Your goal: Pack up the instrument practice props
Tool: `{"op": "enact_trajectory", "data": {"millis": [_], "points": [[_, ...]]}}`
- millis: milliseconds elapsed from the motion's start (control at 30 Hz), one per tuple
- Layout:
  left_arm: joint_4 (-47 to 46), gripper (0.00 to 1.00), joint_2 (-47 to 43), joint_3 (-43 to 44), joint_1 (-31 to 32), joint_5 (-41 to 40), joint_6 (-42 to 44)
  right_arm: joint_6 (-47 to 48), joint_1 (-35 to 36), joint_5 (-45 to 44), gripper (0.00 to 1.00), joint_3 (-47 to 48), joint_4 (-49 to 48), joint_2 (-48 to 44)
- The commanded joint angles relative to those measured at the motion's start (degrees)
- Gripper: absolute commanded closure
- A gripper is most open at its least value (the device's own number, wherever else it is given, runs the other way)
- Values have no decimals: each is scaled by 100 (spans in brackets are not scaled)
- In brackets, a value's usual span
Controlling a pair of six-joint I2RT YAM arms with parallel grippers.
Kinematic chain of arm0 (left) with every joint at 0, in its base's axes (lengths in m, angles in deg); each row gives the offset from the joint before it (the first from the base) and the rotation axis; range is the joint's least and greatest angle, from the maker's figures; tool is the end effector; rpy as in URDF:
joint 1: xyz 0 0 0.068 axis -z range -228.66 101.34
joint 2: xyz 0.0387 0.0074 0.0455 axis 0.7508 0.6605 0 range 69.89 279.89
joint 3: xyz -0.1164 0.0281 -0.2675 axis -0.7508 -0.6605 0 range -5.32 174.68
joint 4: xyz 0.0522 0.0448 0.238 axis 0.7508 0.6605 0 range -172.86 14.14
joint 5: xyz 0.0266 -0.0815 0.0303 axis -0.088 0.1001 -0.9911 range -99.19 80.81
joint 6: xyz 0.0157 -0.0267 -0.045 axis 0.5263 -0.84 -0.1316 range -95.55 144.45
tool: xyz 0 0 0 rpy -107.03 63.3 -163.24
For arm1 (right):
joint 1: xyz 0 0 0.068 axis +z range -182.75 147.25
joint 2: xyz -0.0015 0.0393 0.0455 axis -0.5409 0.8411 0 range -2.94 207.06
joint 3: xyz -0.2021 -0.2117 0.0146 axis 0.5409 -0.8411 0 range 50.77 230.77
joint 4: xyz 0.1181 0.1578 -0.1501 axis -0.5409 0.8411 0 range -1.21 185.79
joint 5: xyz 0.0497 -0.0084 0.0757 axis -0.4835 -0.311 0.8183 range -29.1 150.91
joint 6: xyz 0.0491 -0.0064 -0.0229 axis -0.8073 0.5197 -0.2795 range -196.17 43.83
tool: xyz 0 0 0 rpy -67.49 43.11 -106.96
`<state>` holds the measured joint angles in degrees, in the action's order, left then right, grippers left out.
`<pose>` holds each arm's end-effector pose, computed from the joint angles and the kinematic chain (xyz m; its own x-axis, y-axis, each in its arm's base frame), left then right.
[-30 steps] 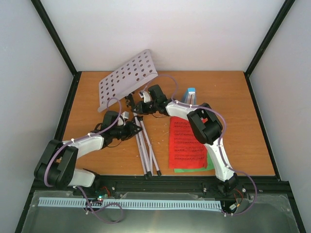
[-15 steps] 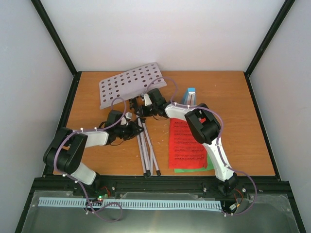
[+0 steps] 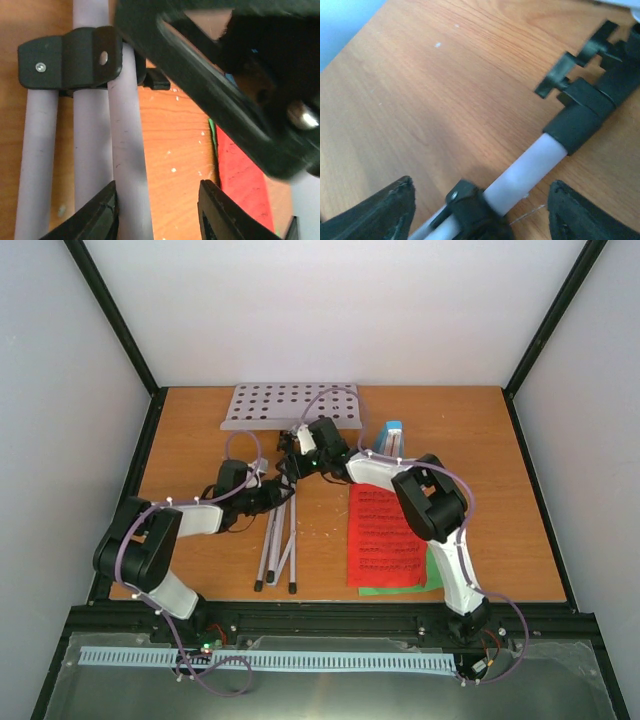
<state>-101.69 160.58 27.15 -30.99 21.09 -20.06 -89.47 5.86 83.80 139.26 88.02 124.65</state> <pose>0.2587 -0.1017 0.1671 -0.8753 -0.3565 -0.3267 0.0277 0.6375 -0.7700 0.3778 0.3199 0.1738 -0.6587 -0.2546 -0.7080 -0.6800 0.6043 0.4153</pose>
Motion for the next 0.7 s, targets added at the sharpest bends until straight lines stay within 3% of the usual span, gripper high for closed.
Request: {"op": "enact_trajectory", "data": {"millis": [0, 233, 400, 533, 667], "points": [[-507, 48, -426, 366, -71, -403, 793, 278, 31, -117, 23, -104, 50, -741], [-39, 11, -1361, 780, -71, -566, 1817, 203, -139, -181, 8, -118, 219, -1716], [863, 2, -1496, 1808, -202, -314, 2771, -132, -709, -276, 3, 100, 789, -2421], [1105, 1, -1442, 2404, -1229, 212, 2664, -861, -1759, 331, 0, -264, 595, -3178], [776, 1, -1542, 2328, -2758, 844, 2020, -543, -2781, -338, 0, -897, 899, -3975]]}}
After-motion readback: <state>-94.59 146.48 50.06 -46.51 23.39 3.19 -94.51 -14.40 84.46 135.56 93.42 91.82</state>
